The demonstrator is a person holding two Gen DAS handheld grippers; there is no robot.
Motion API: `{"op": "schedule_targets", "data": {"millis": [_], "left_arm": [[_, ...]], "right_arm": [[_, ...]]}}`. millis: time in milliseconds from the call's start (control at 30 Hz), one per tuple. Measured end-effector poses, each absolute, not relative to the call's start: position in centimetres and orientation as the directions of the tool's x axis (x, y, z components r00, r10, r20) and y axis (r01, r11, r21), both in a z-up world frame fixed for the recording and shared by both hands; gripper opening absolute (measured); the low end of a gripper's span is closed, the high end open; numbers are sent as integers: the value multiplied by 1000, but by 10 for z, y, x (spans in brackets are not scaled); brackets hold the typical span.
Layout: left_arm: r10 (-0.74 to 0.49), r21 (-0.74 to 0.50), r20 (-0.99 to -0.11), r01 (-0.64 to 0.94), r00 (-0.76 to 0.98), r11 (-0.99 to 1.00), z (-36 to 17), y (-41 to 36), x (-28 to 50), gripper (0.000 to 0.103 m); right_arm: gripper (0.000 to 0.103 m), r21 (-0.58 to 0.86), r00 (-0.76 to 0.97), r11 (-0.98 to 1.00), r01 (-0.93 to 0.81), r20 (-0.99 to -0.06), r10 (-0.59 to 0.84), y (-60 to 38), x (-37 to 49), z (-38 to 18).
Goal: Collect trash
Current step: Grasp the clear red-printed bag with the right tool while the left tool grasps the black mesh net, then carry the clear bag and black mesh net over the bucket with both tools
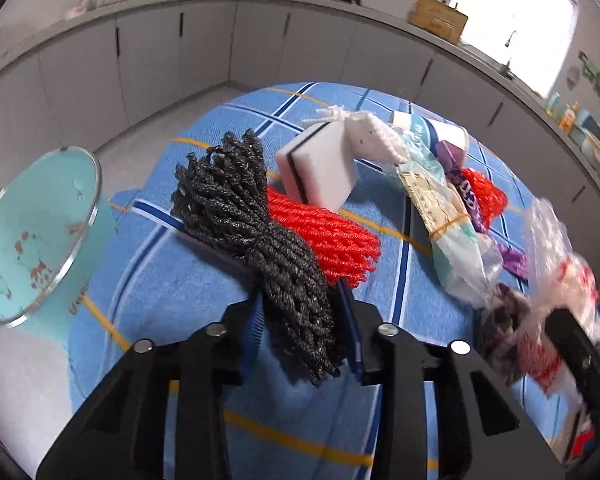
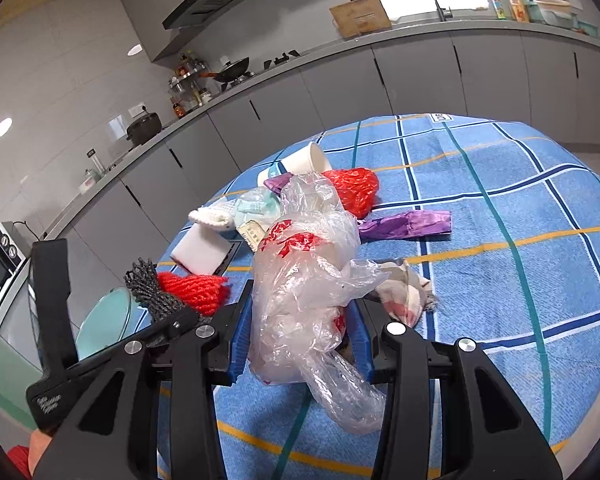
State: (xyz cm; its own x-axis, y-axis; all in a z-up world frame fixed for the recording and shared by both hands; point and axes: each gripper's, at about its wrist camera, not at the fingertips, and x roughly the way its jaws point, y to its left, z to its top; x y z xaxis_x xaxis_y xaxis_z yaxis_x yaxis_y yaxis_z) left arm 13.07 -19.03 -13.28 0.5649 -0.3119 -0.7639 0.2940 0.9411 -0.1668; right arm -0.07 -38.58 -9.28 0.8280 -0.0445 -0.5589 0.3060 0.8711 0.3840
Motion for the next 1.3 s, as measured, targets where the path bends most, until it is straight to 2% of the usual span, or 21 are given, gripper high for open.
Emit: {"op": "schedule_targets", "data": {"millis": [200,600,900,1300], "left_arm": [[-281,-70,-744,347,606,935,-122,-170,107,32],[-252,-74,-740,298,623,952,-106,-117,101,33],[-186,-12,-700,249,689,969,-91,-87,95,33],[-137,-24,-684,165,717,986,-82,-31,100,33]], "right_arm": [[43,371,834,886,279,-551,-32,-372,0,-88],[43,337,841,917,215,-542,2,-339,6,-77],[43,301,848,939,165,-530,21,-313,10,-67],[43,268,848,961,73,-524,82,-264,28,-58]]}}
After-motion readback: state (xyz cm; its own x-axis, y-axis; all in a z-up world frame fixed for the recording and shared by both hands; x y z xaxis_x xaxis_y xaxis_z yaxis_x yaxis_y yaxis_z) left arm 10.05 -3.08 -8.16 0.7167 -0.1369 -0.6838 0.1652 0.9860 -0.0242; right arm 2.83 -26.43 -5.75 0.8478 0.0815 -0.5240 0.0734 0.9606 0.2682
